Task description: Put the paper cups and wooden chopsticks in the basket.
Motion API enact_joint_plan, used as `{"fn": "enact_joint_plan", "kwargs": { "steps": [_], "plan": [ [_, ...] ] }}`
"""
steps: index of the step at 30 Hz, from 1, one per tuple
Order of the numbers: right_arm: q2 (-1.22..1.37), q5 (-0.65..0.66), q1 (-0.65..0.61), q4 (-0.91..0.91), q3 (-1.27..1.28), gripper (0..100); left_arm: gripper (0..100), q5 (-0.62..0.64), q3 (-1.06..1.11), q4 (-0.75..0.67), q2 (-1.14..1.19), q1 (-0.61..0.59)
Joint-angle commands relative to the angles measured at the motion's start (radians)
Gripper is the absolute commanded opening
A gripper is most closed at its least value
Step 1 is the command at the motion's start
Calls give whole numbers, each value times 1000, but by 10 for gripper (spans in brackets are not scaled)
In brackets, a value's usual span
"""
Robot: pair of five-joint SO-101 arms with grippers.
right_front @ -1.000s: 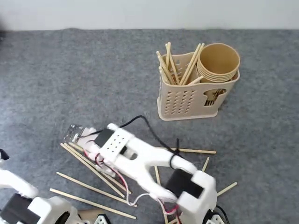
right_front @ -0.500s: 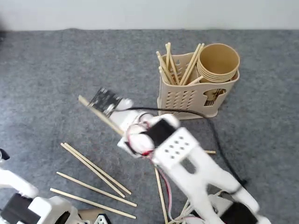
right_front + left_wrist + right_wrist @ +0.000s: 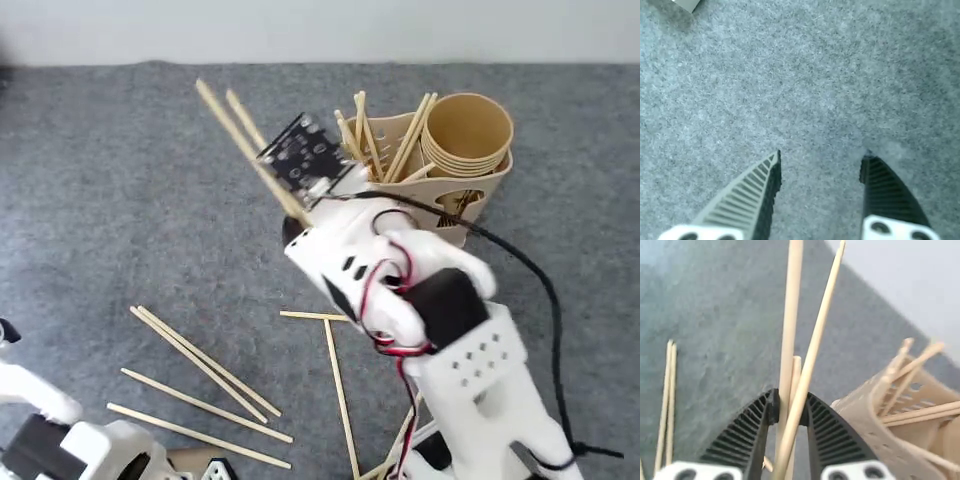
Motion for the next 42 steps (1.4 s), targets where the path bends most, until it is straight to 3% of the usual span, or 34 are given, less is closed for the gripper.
{"fn": "enact_joint_plan", "kwargs": {
  "steps": [1, 9, 24, 36, 42],
  "plan": [
    [-36, 46, 38, -5, -141, 9, 251, -6, -4, -14, -38, 3],
    [-38, 55, 73, -16, -325, 9, 251, -5, -4, -14, -38, 5],
    [-28, 5, 214, -387, -319, 9, 251, -5, -4, -14, -38, 5],
    [-39, -37, 294, -1007, 140, 9, 251, -5, -4, -15, -37, 3],
    [-39, -44, 332, -1227, 382, 9, 251, -5, -4, -15, -37, -2]
  ]
}}
